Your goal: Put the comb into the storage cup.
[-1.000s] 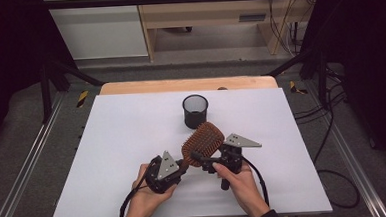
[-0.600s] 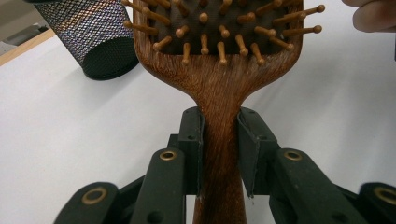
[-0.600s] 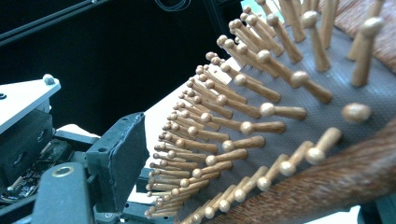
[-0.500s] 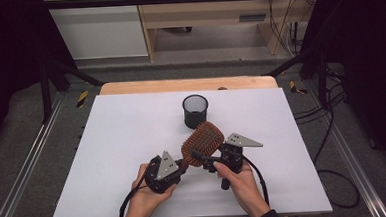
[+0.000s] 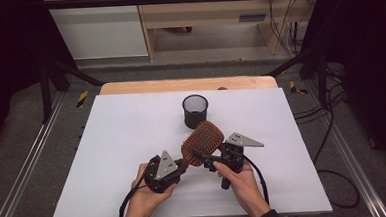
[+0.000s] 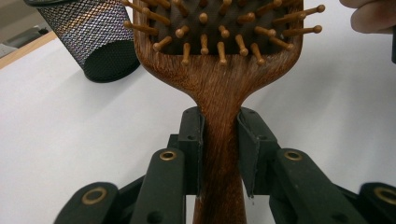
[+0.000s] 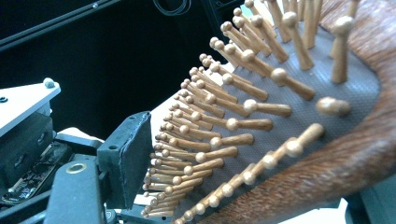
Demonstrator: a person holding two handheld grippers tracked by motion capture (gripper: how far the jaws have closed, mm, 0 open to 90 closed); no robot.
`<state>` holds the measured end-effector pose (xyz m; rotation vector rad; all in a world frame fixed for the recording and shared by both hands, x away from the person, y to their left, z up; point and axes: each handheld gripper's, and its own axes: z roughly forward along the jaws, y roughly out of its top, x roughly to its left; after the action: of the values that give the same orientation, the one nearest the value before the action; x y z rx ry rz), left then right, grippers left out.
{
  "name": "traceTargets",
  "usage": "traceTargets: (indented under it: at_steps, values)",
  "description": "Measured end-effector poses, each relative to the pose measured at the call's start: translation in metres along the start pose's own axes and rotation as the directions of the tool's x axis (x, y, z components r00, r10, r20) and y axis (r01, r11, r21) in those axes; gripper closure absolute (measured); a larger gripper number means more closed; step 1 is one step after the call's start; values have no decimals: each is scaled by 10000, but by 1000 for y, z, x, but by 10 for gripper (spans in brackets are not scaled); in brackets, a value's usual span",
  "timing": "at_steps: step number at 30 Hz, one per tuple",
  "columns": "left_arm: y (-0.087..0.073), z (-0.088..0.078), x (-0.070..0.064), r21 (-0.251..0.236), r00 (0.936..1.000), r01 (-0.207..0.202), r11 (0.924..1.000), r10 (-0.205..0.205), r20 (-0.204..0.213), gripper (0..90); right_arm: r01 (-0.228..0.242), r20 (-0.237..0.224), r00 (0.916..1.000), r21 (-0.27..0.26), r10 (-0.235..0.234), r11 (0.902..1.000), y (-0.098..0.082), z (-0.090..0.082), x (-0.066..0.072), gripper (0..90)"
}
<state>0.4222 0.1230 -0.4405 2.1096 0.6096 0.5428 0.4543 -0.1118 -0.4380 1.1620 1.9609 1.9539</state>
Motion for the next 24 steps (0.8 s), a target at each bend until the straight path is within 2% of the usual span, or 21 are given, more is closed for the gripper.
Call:
traceTargets:
  at_steps: [24]
  values:
    - [1,-2,2,-115,9999,168,9998,-167,40,727,-284,-65,9996,-241,282,9993,2,2,2,297]
